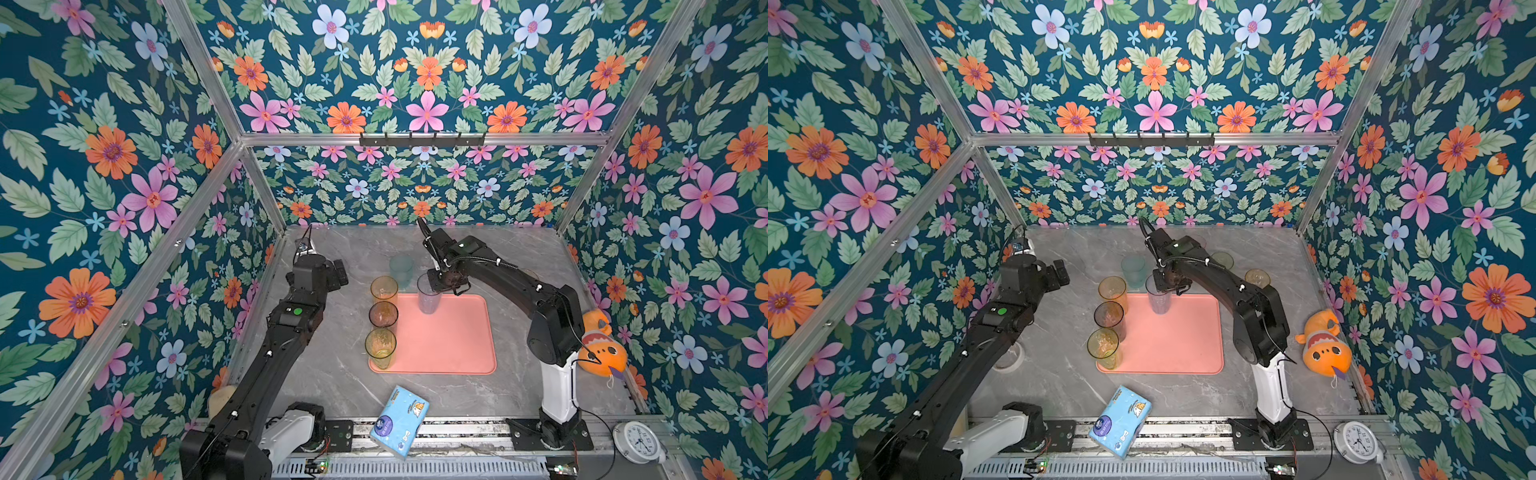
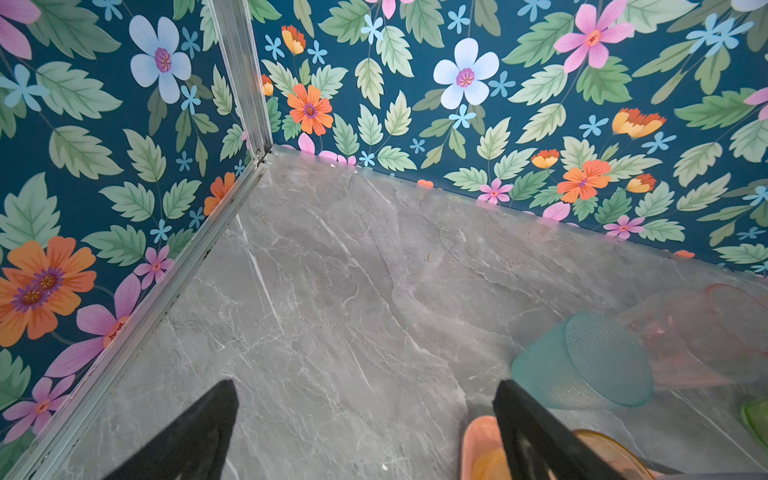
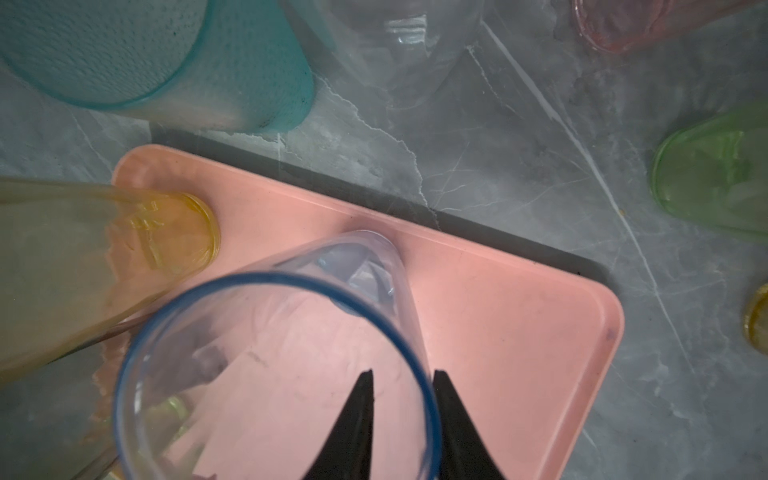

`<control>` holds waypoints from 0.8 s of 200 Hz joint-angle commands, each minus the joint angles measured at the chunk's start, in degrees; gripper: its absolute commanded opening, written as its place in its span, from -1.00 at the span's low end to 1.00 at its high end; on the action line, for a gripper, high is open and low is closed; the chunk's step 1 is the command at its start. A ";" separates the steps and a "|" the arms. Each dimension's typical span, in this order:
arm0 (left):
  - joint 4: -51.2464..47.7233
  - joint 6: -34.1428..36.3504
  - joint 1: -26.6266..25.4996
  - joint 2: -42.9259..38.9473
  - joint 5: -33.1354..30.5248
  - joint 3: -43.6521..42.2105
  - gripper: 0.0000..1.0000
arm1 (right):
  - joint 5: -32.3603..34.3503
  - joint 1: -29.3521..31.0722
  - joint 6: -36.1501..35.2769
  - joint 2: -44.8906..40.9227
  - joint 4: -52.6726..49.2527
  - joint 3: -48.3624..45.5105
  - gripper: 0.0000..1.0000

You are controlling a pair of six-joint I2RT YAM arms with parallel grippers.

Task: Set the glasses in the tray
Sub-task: 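Lower the blue-rimmed glass onto the tray beside the yellow glass and open, then raise the right gripper and move it over the clear glass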

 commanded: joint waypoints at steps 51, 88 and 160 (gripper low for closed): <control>-0.14 0.66 0.10 -0.20 -0.55 0.23 0.97 | -0.56 0.09 -0.35 0.48 -2.21 3.46 -0.28; -0.14 0.75 0.07 -0.05 -0.50 0.79 0.97 | 0.28 0.05 -1.03 0.04 -3.27 5.71 -0.10; -0.54 1.09 0.14 2.10 1.85 4.15 0.97 | -1.36 -0.26 -1.97 -4.10 -0.58 8.26 -0.03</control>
